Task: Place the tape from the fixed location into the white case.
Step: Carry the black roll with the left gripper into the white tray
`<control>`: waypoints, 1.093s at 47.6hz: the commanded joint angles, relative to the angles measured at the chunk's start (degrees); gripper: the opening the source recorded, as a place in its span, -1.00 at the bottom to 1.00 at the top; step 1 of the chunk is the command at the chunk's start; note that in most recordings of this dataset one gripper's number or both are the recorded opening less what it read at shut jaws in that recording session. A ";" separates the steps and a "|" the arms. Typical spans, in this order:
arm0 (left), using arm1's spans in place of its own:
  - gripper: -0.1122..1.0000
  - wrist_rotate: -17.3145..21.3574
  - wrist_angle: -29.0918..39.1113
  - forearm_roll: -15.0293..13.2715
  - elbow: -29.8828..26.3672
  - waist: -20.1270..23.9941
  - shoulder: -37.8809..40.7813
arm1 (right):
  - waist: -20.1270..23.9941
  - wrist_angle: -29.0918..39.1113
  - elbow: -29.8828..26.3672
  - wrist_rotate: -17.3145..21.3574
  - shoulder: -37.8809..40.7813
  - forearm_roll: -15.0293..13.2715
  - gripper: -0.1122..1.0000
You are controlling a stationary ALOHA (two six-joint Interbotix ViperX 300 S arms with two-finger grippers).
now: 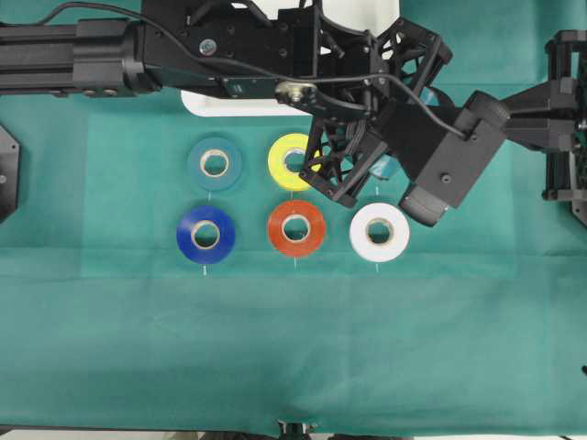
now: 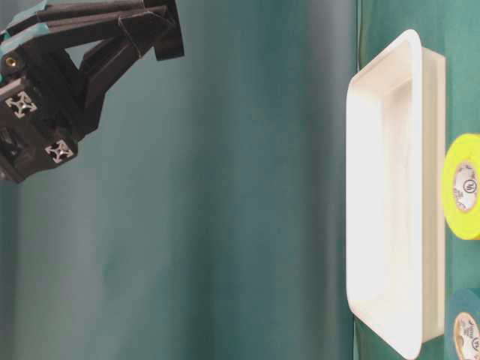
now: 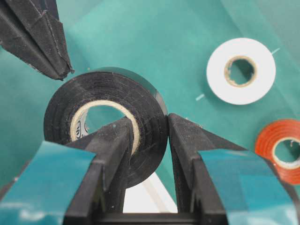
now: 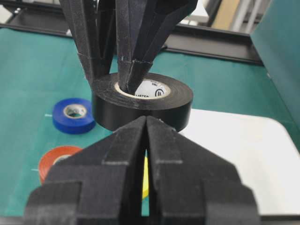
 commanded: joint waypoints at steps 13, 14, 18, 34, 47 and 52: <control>-0.42 -0.09 -0.18 0.09 -1.32 2.37 -3.43 | -0.09 -0.53 -0.97 -0.09 0.18 -0.09 -0.80; -0.42 -0.09 -0.26 0.18 -1.32 2.72 -3.34 | -0.09 -0.53 -0.97 -0.09 0.18 -0.09 -0.80; -0.42 -0.09 -0.53 0.18 -1.41 4.04 -3.43 | -0.09 -0.53 -0.97 -0.09 0.18 -0.09 -0.80; -0.42 -0.18 -0.70 0.18 -1.32 10.46 -3.52 | -0.09 -0.53 -1.05 -0.09 0.18 -0.18 -0.80; -0.42 -0.18 -0.70 0.09 -1.23 11.78 -3.60 | -0.09 -0.26 -1.05 -0.09 0.09 -0.18 -0.80; -0.42 -0.18 -0.62 0.09 -1.05 11.69 -3.69 | -0.09 -0.26 -1.14 -0.18 0.09 -0.18 -0.80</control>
